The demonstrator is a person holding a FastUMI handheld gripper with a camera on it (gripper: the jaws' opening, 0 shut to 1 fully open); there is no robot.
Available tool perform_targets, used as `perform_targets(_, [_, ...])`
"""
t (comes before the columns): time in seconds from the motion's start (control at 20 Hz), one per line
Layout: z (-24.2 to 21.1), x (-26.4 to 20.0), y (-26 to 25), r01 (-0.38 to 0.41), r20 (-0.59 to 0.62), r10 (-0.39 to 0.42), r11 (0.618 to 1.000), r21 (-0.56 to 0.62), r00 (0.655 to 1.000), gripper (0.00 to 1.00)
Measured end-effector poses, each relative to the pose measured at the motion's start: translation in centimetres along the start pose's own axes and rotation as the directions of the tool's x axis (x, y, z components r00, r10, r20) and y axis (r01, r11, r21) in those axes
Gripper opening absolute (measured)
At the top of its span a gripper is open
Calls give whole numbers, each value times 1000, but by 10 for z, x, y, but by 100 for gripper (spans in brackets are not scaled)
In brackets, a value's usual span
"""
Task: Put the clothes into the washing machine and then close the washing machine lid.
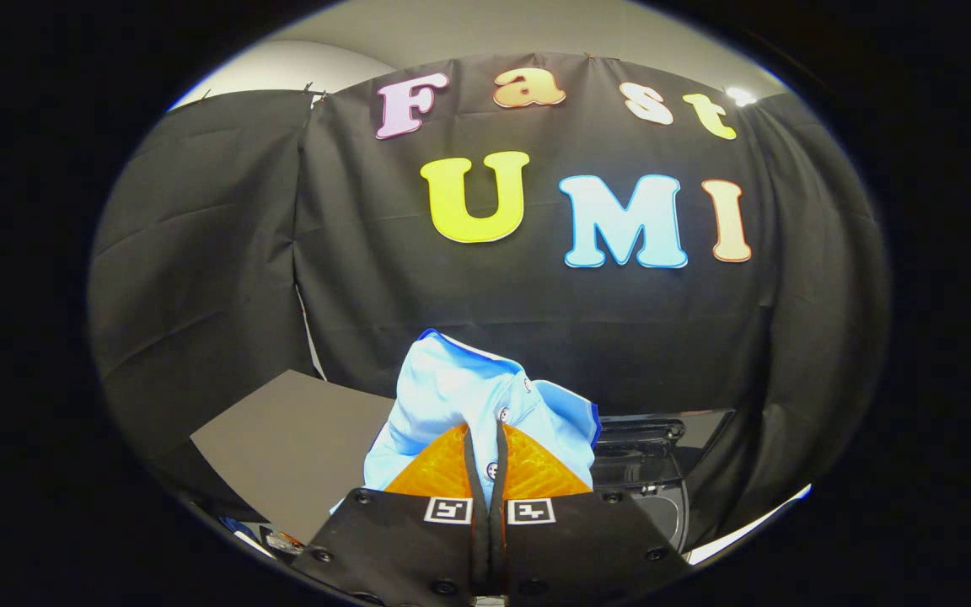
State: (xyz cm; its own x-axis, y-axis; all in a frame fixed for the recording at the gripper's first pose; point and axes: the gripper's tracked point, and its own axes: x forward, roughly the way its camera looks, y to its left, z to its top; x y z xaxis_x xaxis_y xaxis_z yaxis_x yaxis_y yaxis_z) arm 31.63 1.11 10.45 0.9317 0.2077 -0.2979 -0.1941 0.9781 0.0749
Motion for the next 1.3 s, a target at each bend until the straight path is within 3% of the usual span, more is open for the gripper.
perform_targets(0.7, [-26, 0, -74, 135, -35, -134, 990, 32, 990, 1])
perform_targets(1.3, [-93, 24, -94, 164, -143, -157, 986, 35, 977, 2])
